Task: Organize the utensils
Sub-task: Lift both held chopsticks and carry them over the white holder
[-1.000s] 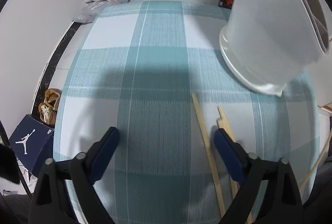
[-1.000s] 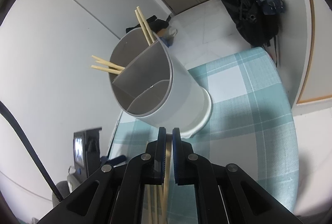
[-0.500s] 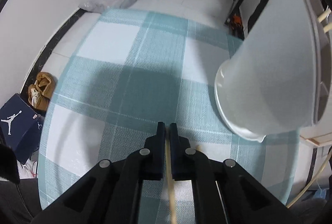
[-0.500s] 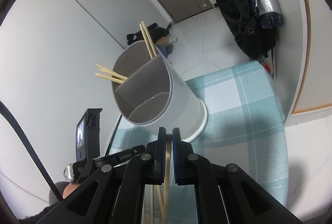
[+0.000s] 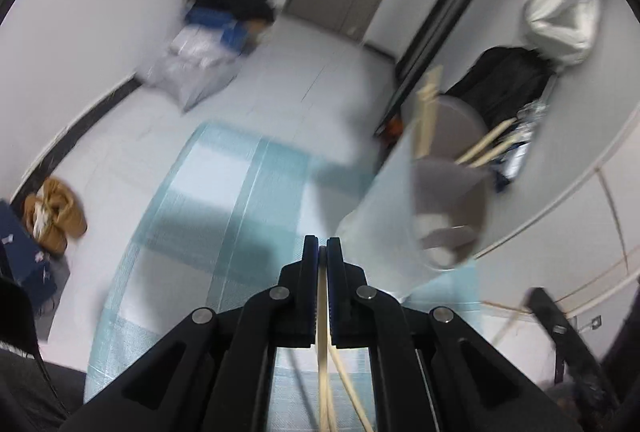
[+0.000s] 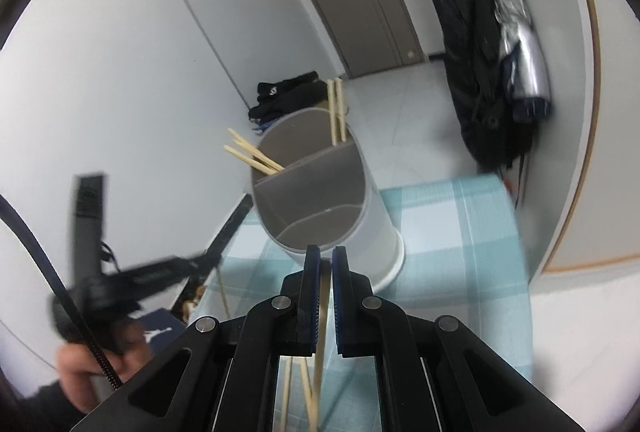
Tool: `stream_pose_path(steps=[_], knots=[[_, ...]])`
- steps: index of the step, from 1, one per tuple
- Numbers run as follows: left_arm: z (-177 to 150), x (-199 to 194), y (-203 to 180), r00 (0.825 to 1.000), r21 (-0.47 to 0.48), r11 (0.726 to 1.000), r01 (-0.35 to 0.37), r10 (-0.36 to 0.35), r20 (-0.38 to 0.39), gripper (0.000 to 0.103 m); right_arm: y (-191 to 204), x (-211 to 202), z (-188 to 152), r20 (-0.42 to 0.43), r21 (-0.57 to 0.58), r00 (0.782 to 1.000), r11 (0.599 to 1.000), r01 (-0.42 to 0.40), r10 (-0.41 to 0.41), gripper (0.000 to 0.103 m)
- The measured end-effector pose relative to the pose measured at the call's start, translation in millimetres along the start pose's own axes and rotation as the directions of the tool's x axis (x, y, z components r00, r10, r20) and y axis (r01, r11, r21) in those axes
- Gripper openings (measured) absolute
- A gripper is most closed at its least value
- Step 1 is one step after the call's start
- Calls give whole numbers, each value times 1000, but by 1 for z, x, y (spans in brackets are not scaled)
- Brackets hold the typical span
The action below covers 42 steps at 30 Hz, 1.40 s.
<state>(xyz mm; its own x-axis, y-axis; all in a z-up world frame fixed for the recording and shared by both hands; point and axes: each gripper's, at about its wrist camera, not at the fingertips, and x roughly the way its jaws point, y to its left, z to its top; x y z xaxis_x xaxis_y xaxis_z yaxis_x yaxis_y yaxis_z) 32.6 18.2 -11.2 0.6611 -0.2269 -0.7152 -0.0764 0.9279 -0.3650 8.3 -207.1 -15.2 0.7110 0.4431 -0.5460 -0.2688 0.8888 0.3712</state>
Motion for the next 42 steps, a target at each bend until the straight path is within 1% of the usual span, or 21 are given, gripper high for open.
stream_pose_path(steps=[3, 7, 10, 12, 15, 18, 24, 29, 39, 42], knots=[[-7, -17, -10, 999, 47, 999, 27, -28, 32, 1, 9, -6, -2, 30, -37, 999, 999, 13, -12, 5], [-6, -22, -12, 998, 99, 995, 23, -28, 54, 1, 17, -11, -6, 58, -75, 998, 996, 38, -34, 5], [-10, -35, -19, 998, 154, 988, 6, -16, 68, 1, 20, -15, -7, 73, -76, 997, 996, 39, -34, 5], [-11, -34, -25, 996, 209, 976, -63, 49, 73, 1, 24, -19, -8, 89, -85, 996, 996, 38, -31, 5], [-18, -43, -32, 995, 267, 961, -67, 44, 93, 1, 32, -21, -7, 105, -118, 994, 992, 49, -37, 5], [-20, -50, -34, 995, 271, 961, -50, 26, 91, 1, 36, -24, -5, 112, -134, 993, 990, 53, -38, 5], [-16, -58, -34, 995, 265, 964, -30, 5, 95, 1, 34, -28, -1, 119, -100, 992, 994, 51, -39, 5], [-7, -64, -47, 994, 290, 957, -22, -10, 110, 1, 34, -31, 7, 135, -104, 990, 993, 52, -38, 5], [13, -75, -77, 990, 346, 938, 32, -78, 119, 1, 35, -39, 40, 185, -128, 983, 991, 43, -19, 5], [24, -79, -84, 988, 346, 935, 75, -116, 99, 1, 34, -41, 55, 200, -138, 980, 989, 46, -18, 5]])
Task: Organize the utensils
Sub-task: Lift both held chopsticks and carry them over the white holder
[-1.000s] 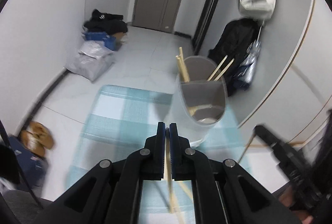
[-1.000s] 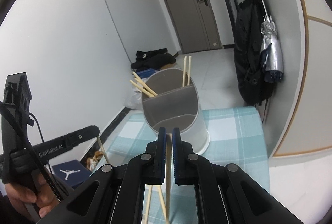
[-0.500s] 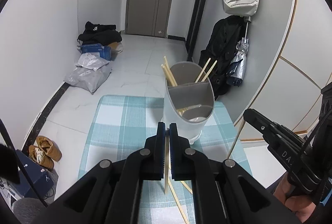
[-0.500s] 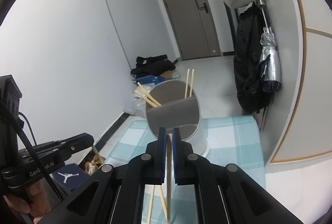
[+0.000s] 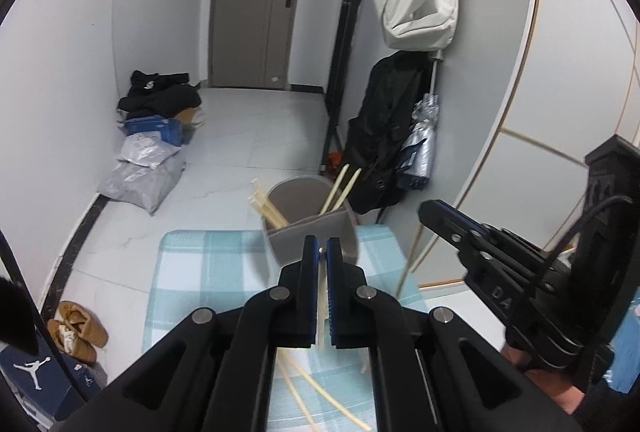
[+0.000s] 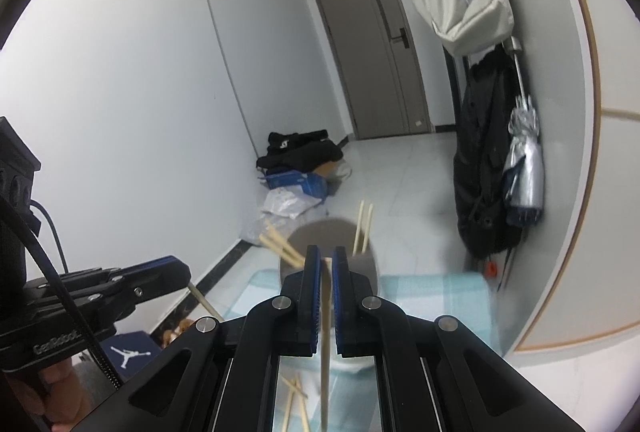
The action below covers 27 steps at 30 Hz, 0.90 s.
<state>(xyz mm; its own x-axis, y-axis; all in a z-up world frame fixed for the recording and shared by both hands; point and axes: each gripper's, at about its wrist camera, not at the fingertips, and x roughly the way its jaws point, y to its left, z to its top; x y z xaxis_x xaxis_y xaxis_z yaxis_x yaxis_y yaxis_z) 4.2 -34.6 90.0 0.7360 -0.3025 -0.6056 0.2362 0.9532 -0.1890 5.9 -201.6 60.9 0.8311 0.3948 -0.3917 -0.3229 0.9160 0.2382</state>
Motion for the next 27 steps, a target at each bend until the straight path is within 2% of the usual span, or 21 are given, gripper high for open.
stream_pose_path(steps=[4, 16, 23, 27], knots=[[20, -1, -1, 998, -18, 998, 64, -64, -3, 1, -7, 3, 23, 13, -8, 1000, 1000, 6, -6, 5], [82, 9, 5, 990, -37, 989, 142, -142, 21, 1, -13, 18, 100, 76, -47, 997, 999, 1, 3, 5], [112, 14, 19, 991, -35, 992, 121, -119, 58, 1, -7, 45, 139, 105, -74, 994, 997, -26, 34, 5], [120, 26, 31, 994, -71, 992, 101, -98, 51, 1, -5, 65, 152, 110, -94, 993, 995, -35, 45, 5]])
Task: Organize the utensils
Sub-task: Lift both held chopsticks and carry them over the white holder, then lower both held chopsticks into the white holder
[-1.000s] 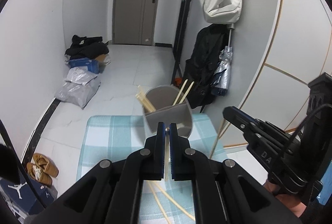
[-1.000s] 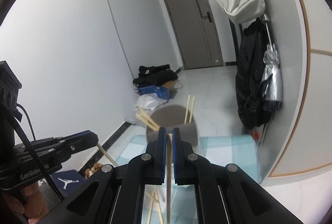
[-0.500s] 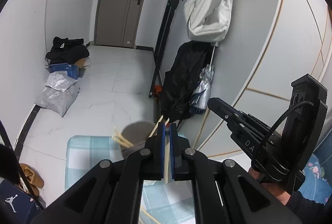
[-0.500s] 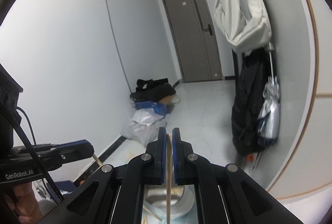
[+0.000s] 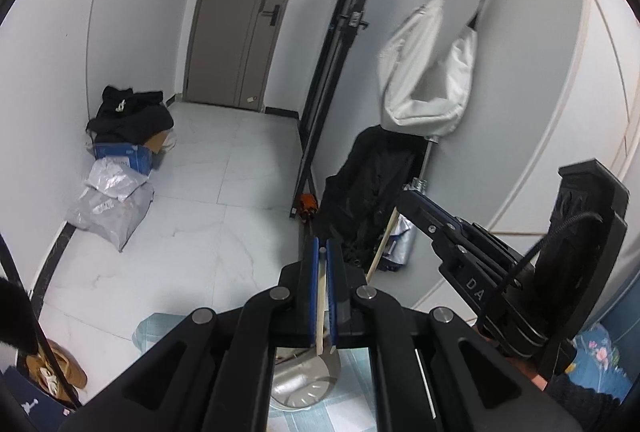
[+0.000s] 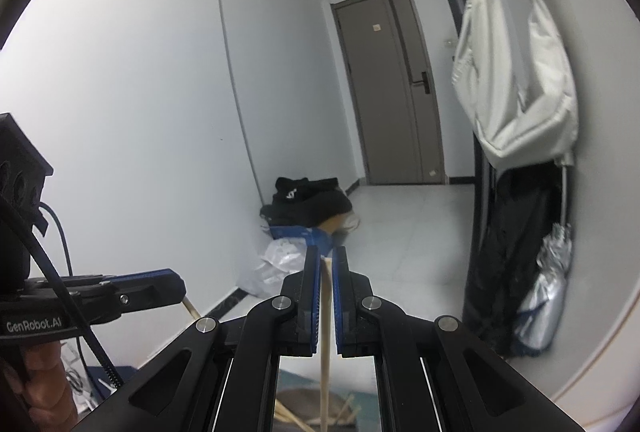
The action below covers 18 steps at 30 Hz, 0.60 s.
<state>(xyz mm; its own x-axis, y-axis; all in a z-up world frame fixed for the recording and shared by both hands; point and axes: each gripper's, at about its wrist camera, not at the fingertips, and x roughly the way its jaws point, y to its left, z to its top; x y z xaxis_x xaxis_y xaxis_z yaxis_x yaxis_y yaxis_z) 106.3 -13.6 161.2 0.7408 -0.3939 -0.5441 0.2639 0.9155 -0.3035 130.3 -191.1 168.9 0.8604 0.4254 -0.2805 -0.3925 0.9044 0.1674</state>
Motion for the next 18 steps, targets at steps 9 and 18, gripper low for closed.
stream_pose_path(steps=[9, 18], knots=[[-9, 20, 23, 999, -58, 997, -40, 40, -16, 1, 6, 40, -5, -19, -63, 999, 997, -36, 35, 5], [-22, 36, 39, 997, -87, 994, -69, 64, -53, 1, 5, 55, -37, -73, -112, 996, 992, -60, 52, 5]])
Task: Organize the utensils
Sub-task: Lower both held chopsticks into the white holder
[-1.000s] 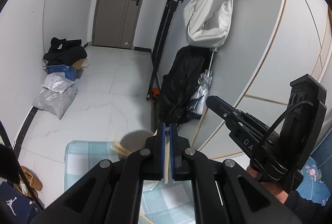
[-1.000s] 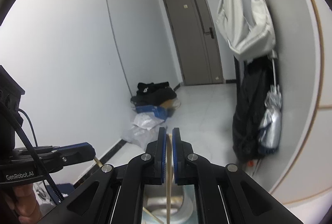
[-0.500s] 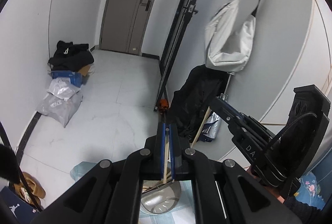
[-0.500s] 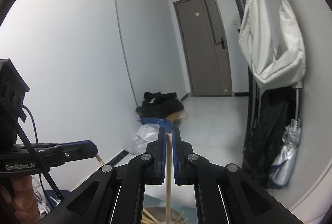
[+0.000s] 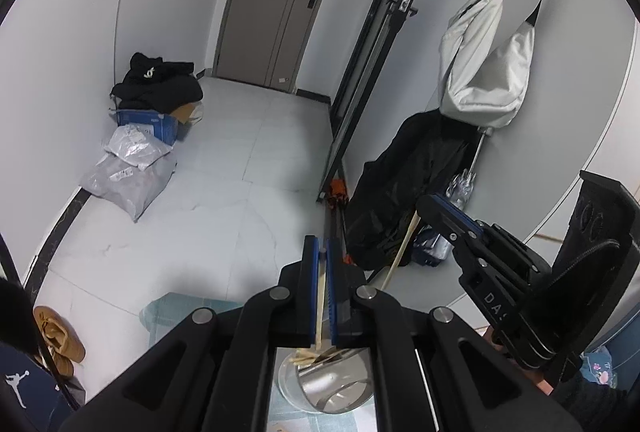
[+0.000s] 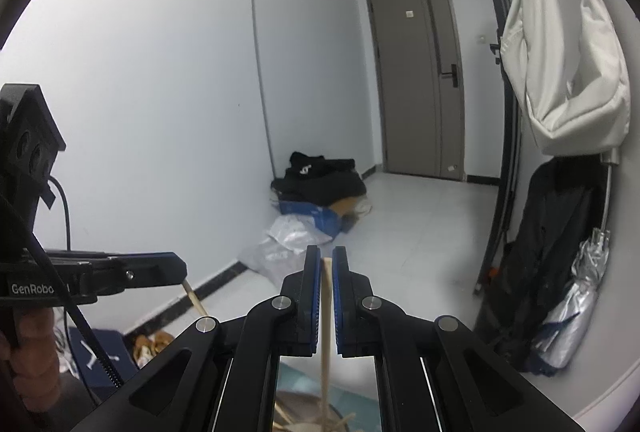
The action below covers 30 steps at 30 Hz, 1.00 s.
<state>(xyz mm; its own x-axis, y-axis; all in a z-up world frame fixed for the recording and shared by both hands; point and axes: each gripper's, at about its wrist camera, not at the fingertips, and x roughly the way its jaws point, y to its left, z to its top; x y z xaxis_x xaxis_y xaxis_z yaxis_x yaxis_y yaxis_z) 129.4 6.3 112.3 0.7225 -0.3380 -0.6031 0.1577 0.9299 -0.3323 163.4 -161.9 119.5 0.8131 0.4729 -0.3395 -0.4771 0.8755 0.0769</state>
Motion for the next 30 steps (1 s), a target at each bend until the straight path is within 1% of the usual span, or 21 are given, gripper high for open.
stream_pose_path(steps=[3, 7, 12, 18, 21, 25, 30], knots=[[-2, 8, 2, 1000, -7, 1000, 3, -3, -28, 1, 0, 1, -9, -7, 5, 1000, 1000, -8, 8, 5], [-3, 12, 3, 999, -15, 1000, 7, -8, -37, 1, -2, -1, -19, -20, 32, 1000, 999, -12, 13, 5], [-6, 12, 0, 1000, -1, 1000, -6, 6, -26, 1, -9, 0, -31, -51, 69, 999, 998, -7, 11, 5], [-13, 17, -2, 999, 8, 1000, -22, 23, -34, 1, -10, -2, -38, -81, 90, 997, 996, -7, 14, 5], [-16, 17, -4, 999, 28, 999, -37, 37, -29, 1, -11, -3, -41, -83, 103, 996, 995, -7, 16, 5], [-22, 19, -6, 998, 47, 998, -41, 43, -43, 1, -10, -5, -44, -90, 123, 996, 992, -11, 22, 5], [-32, 20, -8, 997, 76, 995, -59, 63, -47, 1, -5, -3, -55, -123, 103, 992, 995, 10, 3, 5]])
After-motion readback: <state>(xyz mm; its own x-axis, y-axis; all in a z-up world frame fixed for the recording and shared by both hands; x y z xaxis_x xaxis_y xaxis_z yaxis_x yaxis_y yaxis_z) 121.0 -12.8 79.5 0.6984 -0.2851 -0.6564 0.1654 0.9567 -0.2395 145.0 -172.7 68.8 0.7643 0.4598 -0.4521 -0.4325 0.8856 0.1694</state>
